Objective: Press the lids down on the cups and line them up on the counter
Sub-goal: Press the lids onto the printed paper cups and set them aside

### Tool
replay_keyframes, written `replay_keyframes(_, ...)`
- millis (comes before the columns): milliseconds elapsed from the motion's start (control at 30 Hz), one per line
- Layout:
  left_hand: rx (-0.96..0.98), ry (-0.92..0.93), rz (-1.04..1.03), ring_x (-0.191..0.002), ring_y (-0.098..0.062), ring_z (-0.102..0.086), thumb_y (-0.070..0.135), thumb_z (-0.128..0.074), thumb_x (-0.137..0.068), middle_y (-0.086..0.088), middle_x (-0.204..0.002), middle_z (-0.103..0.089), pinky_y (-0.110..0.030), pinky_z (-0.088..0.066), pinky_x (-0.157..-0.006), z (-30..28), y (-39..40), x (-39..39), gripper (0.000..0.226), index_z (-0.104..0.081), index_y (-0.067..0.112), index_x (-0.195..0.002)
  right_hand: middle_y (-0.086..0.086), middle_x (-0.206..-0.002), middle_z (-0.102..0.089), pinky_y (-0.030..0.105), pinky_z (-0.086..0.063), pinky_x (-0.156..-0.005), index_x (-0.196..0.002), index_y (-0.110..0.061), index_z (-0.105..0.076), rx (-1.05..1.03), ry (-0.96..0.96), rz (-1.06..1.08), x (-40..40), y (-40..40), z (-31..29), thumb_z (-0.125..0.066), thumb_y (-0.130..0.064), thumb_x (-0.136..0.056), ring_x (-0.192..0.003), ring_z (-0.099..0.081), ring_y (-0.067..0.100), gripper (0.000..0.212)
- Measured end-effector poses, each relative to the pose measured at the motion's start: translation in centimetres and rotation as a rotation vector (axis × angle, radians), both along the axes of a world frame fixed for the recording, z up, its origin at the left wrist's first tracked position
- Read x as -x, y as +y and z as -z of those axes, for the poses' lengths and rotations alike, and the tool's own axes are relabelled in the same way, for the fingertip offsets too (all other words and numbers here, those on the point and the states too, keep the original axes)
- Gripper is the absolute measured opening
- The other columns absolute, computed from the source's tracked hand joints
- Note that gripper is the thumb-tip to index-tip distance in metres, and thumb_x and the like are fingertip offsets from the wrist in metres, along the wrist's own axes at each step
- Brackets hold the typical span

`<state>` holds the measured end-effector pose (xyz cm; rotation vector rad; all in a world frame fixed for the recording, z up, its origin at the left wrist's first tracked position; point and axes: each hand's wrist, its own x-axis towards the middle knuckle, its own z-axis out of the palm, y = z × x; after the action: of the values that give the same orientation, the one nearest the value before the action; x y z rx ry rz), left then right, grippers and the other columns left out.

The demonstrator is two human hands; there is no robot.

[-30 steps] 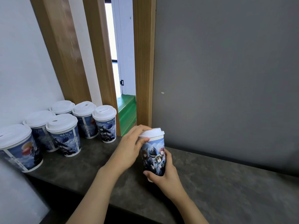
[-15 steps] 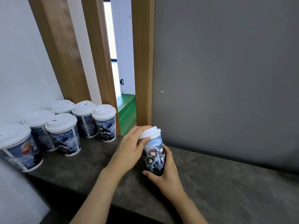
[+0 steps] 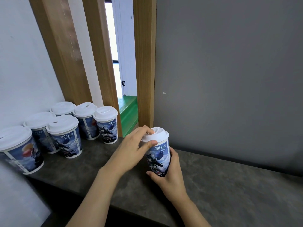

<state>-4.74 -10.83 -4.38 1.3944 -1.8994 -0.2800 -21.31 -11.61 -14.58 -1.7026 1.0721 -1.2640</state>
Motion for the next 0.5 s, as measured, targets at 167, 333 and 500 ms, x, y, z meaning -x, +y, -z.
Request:
replay_keyframes(167, -0.036, -0.003, 0.056, -0.114, 0.005, -0.049, 0.023, -0.050, -0.100, 0.014, -0.128, -0.058, -0.003, -0.037, -0.090, -0.2, -0.1, -0.8, 0.026, -0.056, 0.029, -0.126, -0.014, -0.133, -0.056, 0.024, -0.052, -0.099, -0.137, -0.042, -0.031, -0.104, -0.029, -0.088, 0.1, 0.3, -0.1, -0.081, -0.038, -0.071, -0.119, -0.058, 0.000, 0.083)
replay_keyframes(333, -0.058, 0.015, 0.110, -0.124, 0.013, -0.043, 0.025, -0.048, -0.102, 0.022, -0.136, -0.051, -0.002, -0.030, -0.097, -0.2, 0.7, -1.2, 0.031, -0.052, 0.031, -0.132, -0.016, -0.129, -0.057, 0.018, -0.052, -0.093, -0.134, -0.039, -0.035, -0.107, -0.045, -0.076, 0.3, 0.5, -0.4, -0.085, -0.020, -0.076, -0.117, -0.059, 0.002, 0.079)
replay_keyframes(500, -0.019, 0.122, 0.096, -0.122, 0.016, -0.045, 0.032, -0.064, -0.091, 0.032, -0.131, -0.053, -0.002, -0.033, -0.096, -0.1, 1.0, -0.1, 0.027, -0.059, 0.035, -0.117, -0.008, -0.130, -0.055, 0.026, -0.051, -0.098, -0.131, -0.031, -0.036, -0.067, -0.045, -0.032, 0.1, 0.7, -0.2, -0.086, -0.014, -0.073, -0.118, -0.059, 0.007, 0.078)
